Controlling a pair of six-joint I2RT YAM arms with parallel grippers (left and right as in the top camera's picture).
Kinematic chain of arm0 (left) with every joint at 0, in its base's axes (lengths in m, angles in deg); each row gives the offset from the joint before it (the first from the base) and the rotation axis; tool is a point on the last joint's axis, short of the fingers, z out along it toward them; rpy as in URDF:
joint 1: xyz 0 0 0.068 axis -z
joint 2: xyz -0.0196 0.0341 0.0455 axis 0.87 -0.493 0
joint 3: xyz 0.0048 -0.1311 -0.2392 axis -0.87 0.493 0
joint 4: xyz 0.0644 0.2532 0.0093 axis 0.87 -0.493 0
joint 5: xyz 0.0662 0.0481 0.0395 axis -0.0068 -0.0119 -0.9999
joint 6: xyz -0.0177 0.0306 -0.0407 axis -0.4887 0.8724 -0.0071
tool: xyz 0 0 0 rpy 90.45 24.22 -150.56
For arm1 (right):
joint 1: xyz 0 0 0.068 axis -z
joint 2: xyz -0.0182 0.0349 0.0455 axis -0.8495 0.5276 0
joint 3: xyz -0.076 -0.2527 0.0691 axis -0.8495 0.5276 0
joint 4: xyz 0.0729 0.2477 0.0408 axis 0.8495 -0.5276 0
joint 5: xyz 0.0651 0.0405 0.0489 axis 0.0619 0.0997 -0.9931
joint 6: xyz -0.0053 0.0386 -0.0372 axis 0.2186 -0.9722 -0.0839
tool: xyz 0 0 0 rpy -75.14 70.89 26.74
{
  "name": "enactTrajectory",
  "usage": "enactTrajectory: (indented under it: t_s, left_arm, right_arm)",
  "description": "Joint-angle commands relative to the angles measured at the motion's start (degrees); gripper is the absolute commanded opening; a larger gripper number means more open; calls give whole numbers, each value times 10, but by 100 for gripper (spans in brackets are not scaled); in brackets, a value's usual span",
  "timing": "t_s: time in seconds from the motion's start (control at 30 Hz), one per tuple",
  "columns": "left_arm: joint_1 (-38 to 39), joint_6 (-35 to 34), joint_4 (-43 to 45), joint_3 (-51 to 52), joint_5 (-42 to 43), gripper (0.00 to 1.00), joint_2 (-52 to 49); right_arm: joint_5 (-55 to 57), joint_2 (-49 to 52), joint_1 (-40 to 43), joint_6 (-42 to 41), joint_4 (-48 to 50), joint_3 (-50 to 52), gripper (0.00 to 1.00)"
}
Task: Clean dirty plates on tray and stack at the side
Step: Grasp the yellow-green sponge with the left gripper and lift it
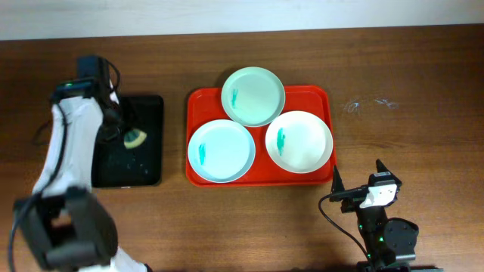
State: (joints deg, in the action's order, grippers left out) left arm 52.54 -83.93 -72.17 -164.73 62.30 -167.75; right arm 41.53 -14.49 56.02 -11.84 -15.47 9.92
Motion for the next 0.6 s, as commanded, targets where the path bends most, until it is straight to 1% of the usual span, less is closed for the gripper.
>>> enactTrajectory:
  t_s: [0.0,0.07,0.17,0.2,0.27,0.37,0.4,0.57]
  left_arm:
    - [41,59,-32,-17,122,0,78]
    - [87,59,-54,-11,122,0,80]
    - [172,56,-25,37,122,0,76]
    - [194,48,-3,55,119,0,75]
    - [242,-6,57,101,103,0,67]
    - [303,-104,165,176,53,0,57]
    - [317,-120,193,194,38,0,55]
    - [369,-136,325,259,-56,0,31]
  right_arm:
    - [5,-3,-1,1,0,5,99]
    - [5,-3,-1,1,0,5,99]
    - [5,-3,-1,1,0,5,99]
    - [5,-3,-1,2,0,5,99]
    - [5,-3,-1,2,0,5,98]
    - [5,-3,-1,1,0,5,98]
    - [5,-3,-1,1,0,5,98]
    - [5,-3,-1,1,0,5,98]
